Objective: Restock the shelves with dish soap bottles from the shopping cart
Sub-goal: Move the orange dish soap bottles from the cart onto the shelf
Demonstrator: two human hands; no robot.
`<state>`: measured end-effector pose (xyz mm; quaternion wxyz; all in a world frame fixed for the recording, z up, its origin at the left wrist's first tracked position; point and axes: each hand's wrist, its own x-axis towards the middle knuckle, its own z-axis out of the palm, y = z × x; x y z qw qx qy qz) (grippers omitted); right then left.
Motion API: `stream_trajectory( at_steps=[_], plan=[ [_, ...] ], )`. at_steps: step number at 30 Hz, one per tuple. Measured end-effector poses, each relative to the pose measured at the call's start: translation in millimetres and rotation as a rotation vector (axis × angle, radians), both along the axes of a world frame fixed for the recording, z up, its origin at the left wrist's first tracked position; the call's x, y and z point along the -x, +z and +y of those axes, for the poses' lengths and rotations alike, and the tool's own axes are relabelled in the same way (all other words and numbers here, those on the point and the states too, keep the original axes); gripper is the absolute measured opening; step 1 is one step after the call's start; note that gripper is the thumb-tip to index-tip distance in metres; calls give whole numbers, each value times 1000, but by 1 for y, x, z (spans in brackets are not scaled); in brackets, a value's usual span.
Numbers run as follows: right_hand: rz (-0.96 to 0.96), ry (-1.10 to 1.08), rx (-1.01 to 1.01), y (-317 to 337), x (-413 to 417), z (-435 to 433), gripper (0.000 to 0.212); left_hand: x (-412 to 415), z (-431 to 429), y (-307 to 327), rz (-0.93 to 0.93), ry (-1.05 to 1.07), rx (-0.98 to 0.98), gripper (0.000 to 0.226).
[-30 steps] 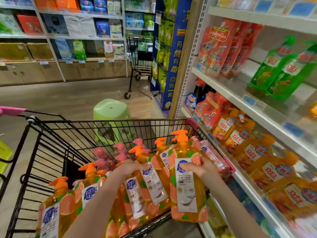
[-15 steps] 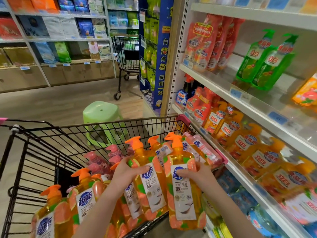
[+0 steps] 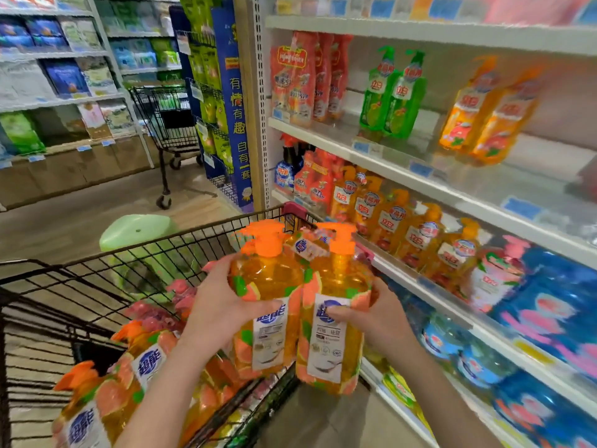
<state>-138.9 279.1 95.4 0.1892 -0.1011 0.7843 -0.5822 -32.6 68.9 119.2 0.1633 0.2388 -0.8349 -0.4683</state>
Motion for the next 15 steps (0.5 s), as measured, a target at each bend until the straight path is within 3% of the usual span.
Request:
stream_trajectory(
  at_steps=[6,15],
  plan=[
    [77,-173,-11,3,-47,66,61,-13,54,10,57,-199,65,97],
    [99,-466,16,-17,-104,196,81,-6,172,3,82,-496,60,87]
  ],
)
